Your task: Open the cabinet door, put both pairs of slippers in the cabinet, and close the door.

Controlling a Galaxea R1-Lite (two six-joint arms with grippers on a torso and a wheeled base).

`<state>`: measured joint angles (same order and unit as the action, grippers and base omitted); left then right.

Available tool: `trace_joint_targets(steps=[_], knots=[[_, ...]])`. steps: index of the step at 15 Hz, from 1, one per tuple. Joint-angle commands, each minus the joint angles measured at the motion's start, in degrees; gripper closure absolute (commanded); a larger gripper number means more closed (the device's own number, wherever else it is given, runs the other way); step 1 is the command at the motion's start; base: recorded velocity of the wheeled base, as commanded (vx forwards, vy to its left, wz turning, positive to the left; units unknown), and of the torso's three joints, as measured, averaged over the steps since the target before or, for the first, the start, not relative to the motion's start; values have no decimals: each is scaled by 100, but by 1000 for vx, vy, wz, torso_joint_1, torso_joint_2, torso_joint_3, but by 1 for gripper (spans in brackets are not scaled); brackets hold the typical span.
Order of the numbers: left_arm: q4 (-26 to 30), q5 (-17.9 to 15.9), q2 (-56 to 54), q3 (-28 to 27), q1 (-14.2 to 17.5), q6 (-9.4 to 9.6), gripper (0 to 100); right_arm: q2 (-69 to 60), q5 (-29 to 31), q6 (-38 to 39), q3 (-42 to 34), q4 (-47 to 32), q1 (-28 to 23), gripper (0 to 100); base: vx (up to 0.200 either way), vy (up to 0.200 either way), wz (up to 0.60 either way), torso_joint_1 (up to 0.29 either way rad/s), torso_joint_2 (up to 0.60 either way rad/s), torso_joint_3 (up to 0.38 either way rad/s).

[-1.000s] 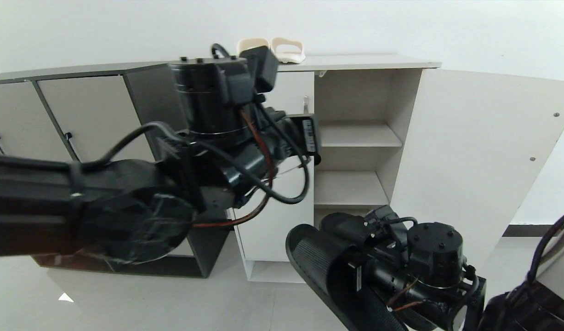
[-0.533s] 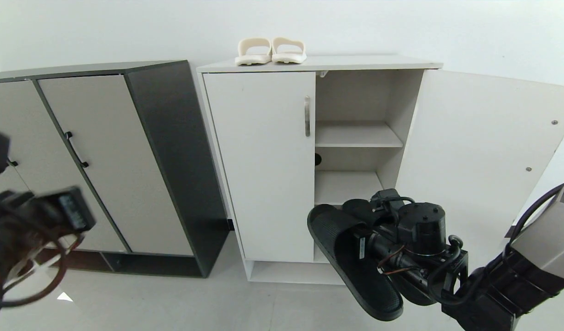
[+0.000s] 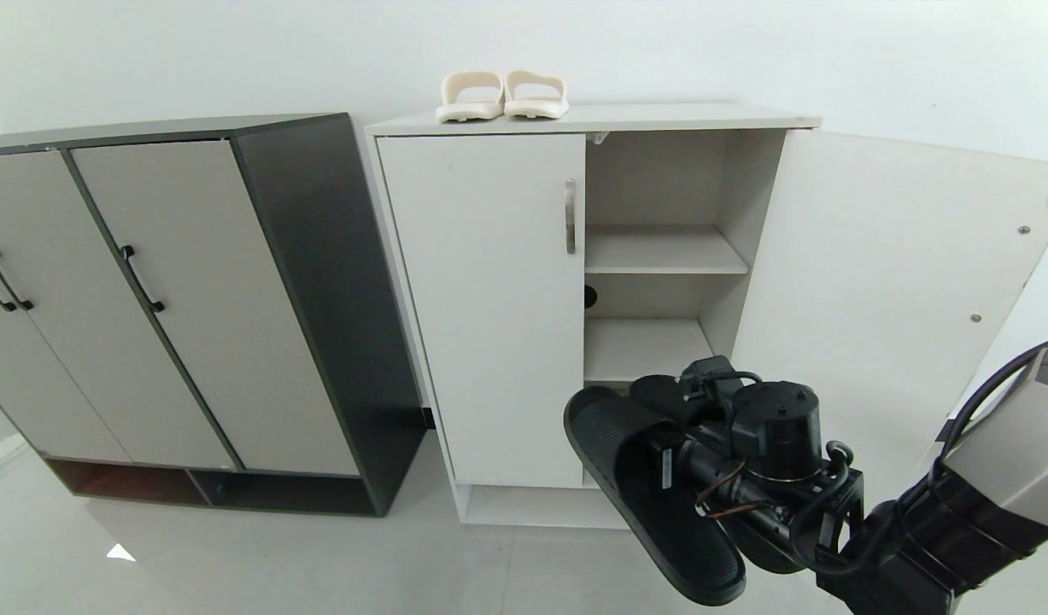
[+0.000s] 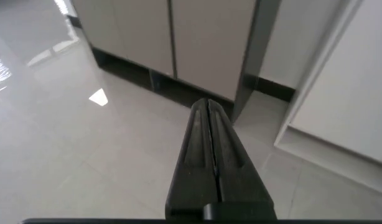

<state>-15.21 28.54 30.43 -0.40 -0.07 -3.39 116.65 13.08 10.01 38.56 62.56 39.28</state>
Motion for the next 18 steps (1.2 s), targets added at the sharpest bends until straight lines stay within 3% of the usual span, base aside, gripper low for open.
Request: trace_joint_targets(steps=[1, 2, 3, 4, 5, 6, 7, 8, 9, 10, 13, 18], knots=[[1565, -929, -2577, -65, 139, 523, 100, -37, 63, 1, -6, 2, 45, 100, 0, 0, 0, 0, 0, 0], [1521, -700, -2718, -74, 209, 506, 100, -28, 81, 1, -15, 2, 45, 100, 0, 0, 0, 0, 0, 0], [1495, -129, -2718, -74, 209, 497, 100, -20, 63, 1, -15, 10, 45, 100, 0, 0, 0, 0, 0, 0], [1513, -446, -2823, -74, 130, 567, 100, -20, 63, 1, -15, 10, 54, 100, 0, 0, 0, 0, 0, 0], [1451, -1509, -3043, -48, 7, 805, 100, -28, 63, 1, -6, 10, 54, 100, 0, 0, 0, 0, 0, 0], [1205, -2529, -3043, 40, 7, 866, 100, -20, 63, 1, -15, 10, 54, 100, 0, 0, 0, 0, 0, 0], [1513, -2933, -3034, 40, 7, 805, 100, -20, 63, 1, -50, 19, 80, 100, 0, 0, 0, 0, 0, 0], [1636, -3047, -3034, 5, 7, 594, 100, -20, 63, 1, -77, 37, 80, 100, 0, 0, 0, 0, 0, 0], [1495, -3091, -3034, 31, 7, 550, 100, -20, 63, 1, -77, 46, 98, 100, 0, 0, 0, 0, 0, 0], [1513, -3161, -3034, 31, 7, 620, 100, -28, 63, 1, -94, 46, 124, 100, 0, 0, 0, 0, 0, 0], [1521, -3153, -3034, 31, 7, 506, 100, -20, 63, 1, -147, 72, 203, 100, 0, 0, 0, 0, 0, 0], [1521, -3153, -3034, 31, 7, 515, 100, -11, 54, 10, -138, 63, 309, 100, 0, -40, 0, 0, 0, 0]])
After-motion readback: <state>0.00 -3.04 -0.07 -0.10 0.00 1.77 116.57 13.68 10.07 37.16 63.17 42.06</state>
